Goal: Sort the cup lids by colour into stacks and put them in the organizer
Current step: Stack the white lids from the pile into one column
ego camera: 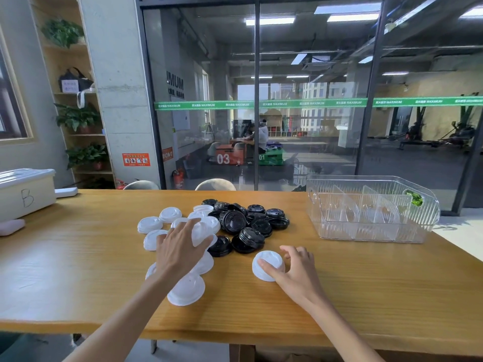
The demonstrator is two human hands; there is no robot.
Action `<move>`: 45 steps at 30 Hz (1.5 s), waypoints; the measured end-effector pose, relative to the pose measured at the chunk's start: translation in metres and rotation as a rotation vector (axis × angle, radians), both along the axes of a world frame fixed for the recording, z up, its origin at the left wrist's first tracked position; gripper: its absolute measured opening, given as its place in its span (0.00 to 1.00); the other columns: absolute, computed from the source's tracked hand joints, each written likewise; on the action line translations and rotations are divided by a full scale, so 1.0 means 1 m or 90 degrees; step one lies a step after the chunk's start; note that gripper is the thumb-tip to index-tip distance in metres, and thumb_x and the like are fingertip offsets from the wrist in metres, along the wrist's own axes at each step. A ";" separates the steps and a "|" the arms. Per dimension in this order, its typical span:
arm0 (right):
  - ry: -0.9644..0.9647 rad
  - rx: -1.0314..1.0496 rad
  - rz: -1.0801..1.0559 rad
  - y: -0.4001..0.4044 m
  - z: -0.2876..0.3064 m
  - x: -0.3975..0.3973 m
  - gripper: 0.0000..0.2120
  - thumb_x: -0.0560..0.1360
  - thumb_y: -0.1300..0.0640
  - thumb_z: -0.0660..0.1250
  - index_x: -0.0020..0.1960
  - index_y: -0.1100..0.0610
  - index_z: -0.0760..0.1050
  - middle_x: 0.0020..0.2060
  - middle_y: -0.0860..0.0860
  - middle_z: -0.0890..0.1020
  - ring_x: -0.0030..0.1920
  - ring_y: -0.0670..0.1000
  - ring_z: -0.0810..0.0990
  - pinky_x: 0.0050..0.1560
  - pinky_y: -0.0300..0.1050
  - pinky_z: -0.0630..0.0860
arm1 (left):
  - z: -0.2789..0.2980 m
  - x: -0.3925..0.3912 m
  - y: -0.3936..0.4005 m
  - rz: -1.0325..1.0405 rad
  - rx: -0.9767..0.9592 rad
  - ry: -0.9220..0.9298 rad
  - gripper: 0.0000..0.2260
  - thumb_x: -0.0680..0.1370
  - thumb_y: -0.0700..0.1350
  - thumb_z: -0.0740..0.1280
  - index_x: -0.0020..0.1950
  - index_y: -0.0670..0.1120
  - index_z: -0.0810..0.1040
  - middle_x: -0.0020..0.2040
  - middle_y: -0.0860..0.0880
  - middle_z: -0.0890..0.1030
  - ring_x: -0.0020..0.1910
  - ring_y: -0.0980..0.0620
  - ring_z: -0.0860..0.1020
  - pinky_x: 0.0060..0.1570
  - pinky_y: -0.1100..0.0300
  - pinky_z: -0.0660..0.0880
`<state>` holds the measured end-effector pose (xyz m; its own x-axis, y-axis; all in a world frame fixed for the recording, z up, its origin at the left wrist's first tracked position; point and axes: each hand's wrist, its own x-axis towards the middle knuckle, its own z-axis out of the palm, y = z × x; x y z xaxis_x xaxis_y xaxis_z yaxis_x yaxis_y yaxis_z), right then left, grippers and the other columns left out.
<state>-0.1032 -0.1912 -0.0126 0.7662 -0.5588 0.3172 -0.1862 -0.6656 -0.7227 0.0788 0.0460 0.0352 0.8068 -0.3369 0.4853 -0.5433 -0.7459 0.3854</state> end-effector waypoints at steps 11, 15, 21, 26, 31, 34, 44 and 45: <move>-0.043 0.066 -0.010 -0.004 0.000 0.001 0.35 0.76 0.27 0.64 0.73 0.50 0.74 0.56 0.42 0.73 0.64 0.47 0.67 0.67 0.50 0.72 | -0.010 -0.042 -0.051 -0.267 -0.056 0.083 0.32 0.74 0.67 0.76 0.74 0.60 0.72 0.68 0.63 0.77 0.69 0.56 0.75 0.71 0.50 0.70; -0.051 0.080 -0.002 -0.003 0.001 -0.001 0.27 0.79 0.32 0.65 0.70 0.48 0.75 0.56 0.41 0.73 0.63 0.45 0.68 0.68 0.50 0.73 | -0.020 -0.054 -0.063 -0.286 -0.099 0.113 0.33 0.71 0.65 0.79 0.72 0.60 0.72 0.66 0.65 0.75 0.66 0.59 0.74 0.68 0.52 0.73; -0.058 0.156 0.018 -0.005 0.002 -0.002 0.11 0.88 0.46 0.57 0.61 0.44 0.78 0.57 0.41 0.76 0.67 0.48 0.70 0.62 0.43 0.70 | -0.028 -0.068 -0.080 -0.268 -0.170 0.139 0.34 0.68 0.68 0.80 0.69 0.60 0.73 0.64 0.66 0.76 0.66 0.60 0.74 0.69 0.54 0.72; -0.103 0.198 0.008 -0.006 0.003 -0.002 0.15 0.89 0.49 0.53 0.62 0.48 0.79 0.58 0.46 0.79 0.68 0.52 0.74 0.72 0.57 0.71 | -0.031 -0.078 -0.095 -0.245 -0.192 0.128 0.36 0.67 0.71 0.78 0.69 0.55 0.77 0.64 0.62 0.78 0.66 0.58 0.75 0.70 0.52 0.73; -0.114 0.211 0.012 -0.007 0.002 -0.002 0.23 0.88 0.45 0.55 0.54 0.60 0.81 0.49 0.46 0.81 0.60 0.53 0.77 0.64 0.54 0.74 | -0.034 -0.083 -0.105 -0.240 -0.148 0.099 0.39 0.66 0.76 0.76 0.69 0.55 0.78 0.63 0.61 0.78 0.64 0.57 0.74 0.70 0.53 0.71; -0.120 0.208 0.030 -0.008 0.001 -0.001 0.14 0.86 0.44 0.63 0.49 0.49 0.82 0.45 0.44 0.82 0.57 0.50 0.78 0.59 0.50 0.75 | -0.036 -0.082 -0.109 -0.234 -0.112 0.086 0.38 0.67 0.75 0.76 0.69 0.55 0.77 0.63 0.61 0.77 0.64 0.57 0.73 0.68 0.56 0.70; -0.043 0.090 0.016 -0.009 -0.003 0.002 0.05 0.83 0.48 0.68 0.58 0.44 0.79 0.53 0.43 0.77 0.62 0.49 0.76 0.62 0.49 0.77 | -0.042 -0.079 -0.111 -0.224 -0.093 0.107 0.32 0.71 0.66 0.78 0.69 0.54 0.76 0.62 0.59 0.75 0.65 0.55 0.72 0.67 0.58 0.69; -0.044 0.089 0.015 -0.009 -0.003 0.003 0.05 0.83 0.48 0.68 0.57 0.43 0.79 0.53 0.43 0.77 0.62 0.49 0.76 0.61 0.49 0.77 | -0.043 -0.079 -0.111 -0.224 -0.095 0.108 0.32 0.71 0.66 0.78 0.69 0.53 0.76 0.63 0.59 0.75 0.65 0.55 0.72 0.66 0.58 0.70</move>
<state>-0.1006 -0.2000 -0.0154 0.7589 -0.5833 0.2895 -0.1189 -0.5612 -0.8191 -0.0001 -0.0647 -0.0074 0.7274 -0.5433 0.4193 -0.6748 -0.4551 0.5810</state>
